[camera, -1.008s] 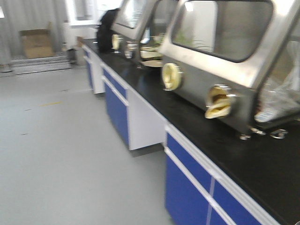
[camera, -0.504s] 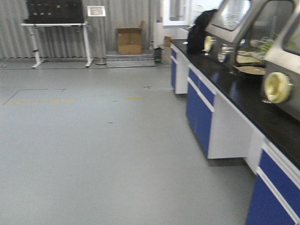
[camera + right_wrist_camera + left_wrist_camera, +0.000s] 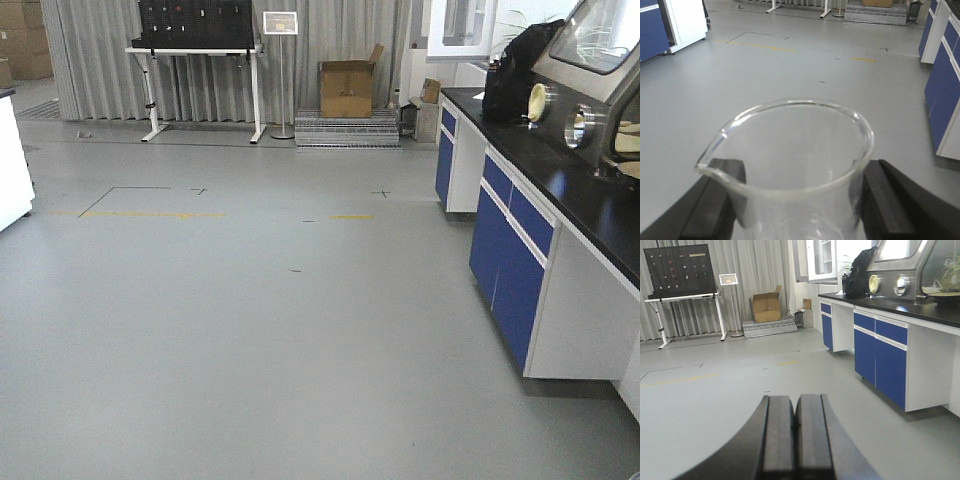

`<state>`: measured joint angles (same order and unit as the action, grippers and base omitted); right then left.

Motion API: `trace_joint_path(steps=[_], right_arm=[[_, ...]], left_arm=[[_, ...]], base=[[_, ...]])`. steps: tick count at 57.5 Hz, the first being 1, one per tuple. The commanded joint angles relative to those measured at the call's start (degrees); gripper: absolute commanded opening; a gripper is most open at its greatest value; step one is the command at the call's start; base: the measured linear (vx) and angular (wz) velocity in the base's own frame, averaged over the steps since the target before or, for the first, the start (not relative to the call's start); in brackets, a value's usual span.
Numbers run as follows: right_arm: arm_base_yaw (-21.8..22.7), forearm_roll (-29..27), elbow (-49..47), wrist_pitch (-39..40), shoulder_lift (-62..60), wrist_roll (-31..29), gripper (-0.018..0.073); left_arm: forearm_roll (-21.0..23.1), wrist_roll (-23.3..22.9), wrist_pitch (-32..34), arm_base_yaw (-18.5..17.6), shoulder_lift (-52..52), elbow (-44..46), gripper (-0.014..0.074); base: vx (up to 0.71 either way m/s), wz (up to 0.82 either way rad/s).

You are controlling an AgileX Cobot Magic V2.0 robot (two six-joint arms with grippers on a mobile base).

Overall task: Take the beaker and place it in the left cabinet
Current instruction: 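Drive the base along the benches while holding the beaker in the right gripper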

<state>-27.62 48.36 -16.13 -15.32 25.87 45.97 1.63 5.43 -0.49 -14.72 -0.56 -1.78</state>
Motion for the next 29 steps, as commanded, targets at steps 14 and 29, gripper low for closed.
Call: trace_joint_path(steps=[14,29], right_arm=[[0.14,1.57,-1.72,2.88,0.20,0.00,-0.0005],[0.14,1.57,-1.72,2.88,0.20,0.00,-0.0005]], left_arm=[[0.47,-0.19,4.80,-0.22,-1.10,-0.94,0.0001],[0.47,-0.19,4.80,-0.22,-1.10,-0.94,0.0001]], base=[[0.41,0.01],[0.48,0.01]])
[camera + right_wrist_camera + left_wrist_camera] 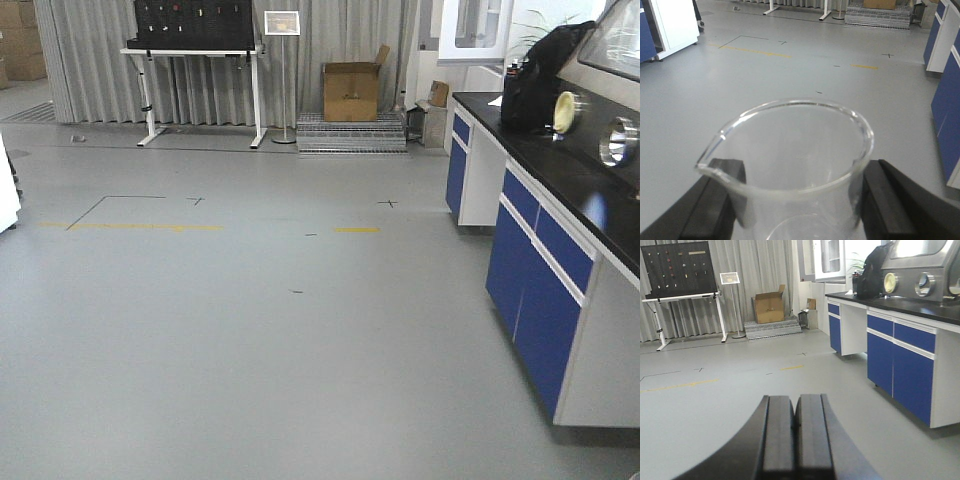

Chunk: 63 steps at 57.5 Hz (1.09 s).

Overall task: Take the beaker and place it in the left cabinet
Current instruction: 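Drive the base along the benches while holding the beaker in the right gripper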

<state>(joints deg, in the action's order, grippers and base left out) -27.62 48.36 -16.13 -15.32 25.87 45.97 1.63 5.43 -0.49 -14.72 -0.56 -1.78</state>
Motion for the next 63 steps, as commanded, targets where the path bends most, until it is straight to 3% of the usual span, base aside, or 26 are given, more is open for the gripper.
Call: trace_joint_path(steps=[1,63], right_arm=[[0.14,1.57,-1.72,2.88,0.20,0.00,-0.0005],[0.14,1.57,-1.72,2.88,0.20,0.00,-0.0005]], left_arm=[[0.47,-0.19,4.80,-0.22,-1.10,-0.94,0.0001],[0.47,-0.19,4.80,-0.22,-1.10,-0.94,0.0001]], base=[[0.52,0.04],[0.59,0.02]])
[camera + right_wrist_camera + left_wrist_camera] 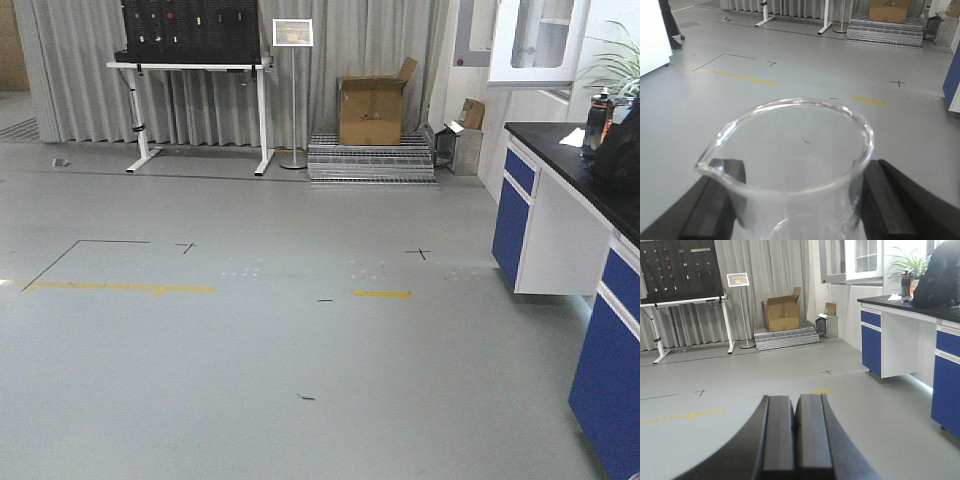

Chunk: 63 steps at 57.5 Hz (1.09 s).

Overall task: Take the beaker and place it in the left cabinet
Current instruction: 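Drive the base along the benches while holding the beaker in the right gripper, then drive the base to the open grey cabinet with the blue tray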

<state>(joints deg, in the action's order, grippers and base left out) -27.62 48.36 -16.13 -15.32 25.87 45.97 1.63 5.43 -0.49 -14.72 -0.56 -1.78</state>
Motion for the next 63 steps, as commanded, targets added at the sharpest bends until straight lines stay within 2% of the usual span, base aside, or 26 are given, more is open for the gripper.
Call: trace_joint_path(steps=[1,63], right_arm=[[0.14,1.57,-1.72,2.88,0.20,0.00,-0.0005],[0.14,1.57,-1.72,2.88,0.20,0.00,-0.0005]], left_arm=[[0.47,-0.19,4.80,-0.22,-1.10,-0.94,0.0001],[0.47,-0.19,4.80,-0.22,-1.10,-0.94,0.0001]], base=[[0.62,-0.07],[0.62,0.04]])
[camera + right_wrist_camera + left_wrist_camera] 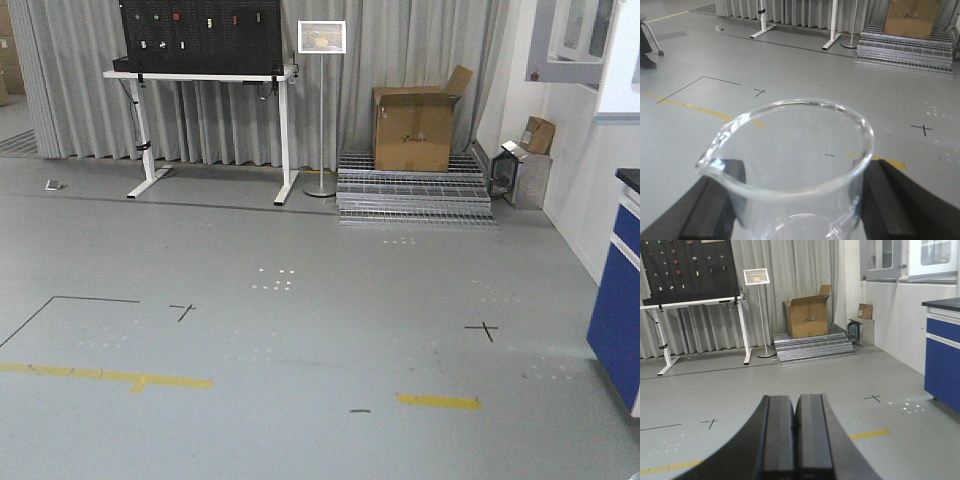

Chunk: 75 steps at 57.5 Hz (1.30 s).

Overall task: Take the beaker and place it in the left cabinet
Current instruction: 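Drive the base to the open grey cabinet with the blue tray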

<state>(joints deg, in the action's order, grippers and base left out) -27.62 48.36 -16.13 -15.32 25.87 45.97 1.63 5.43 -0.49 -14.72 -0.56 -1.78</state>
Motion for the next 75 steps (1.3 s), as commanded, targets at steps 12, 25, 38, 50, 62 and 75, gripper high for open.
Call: trace_joint_path(steps=[12,25,38,50,62,75], right_arm=[[0.14,1.57,-1.72,2.88,0.20,0.00,-0.0005],[0.14,1.57,-1.72,2.88,0.20,0.00,-0.0005],[0.14,1.57,-1.72,2.88,0.20,0.00,-0.0005],[0.14,1.57,-1.72,2.88,0.20,0.00,-0.0005],[0.14,1.57,-1.72,2.88,0.20,0.00,-0.0005],[0.14,1.57,-1.72,2.88,0.20,0.00,-0.0005]], left_arm=[[0.47,-0.19,4.80,-0.22,-1.10,-0.94,0.0001],[0.47,-0.19,4.80,-0.22,-1.10,-0.94,0.0001],[0.47,-0.19,4.80,-0.22,-1.10,-0.94,0.0001],[0.47,-0.19,4.80,-0.22,-1.10,-0.94,0.0001],[0.47,-0.19,4.80,-0.22,-1.10,-0.94,0.0001],[0.47,-0.19,4.80,-0.22,-1.10,-0.94,0.0001]], base=[[0.64,0.02],[0.62,-0.04],[0.60,-0.04],[0.59,-0.04],[0.60,-0.07],[0.63,-0.09]])
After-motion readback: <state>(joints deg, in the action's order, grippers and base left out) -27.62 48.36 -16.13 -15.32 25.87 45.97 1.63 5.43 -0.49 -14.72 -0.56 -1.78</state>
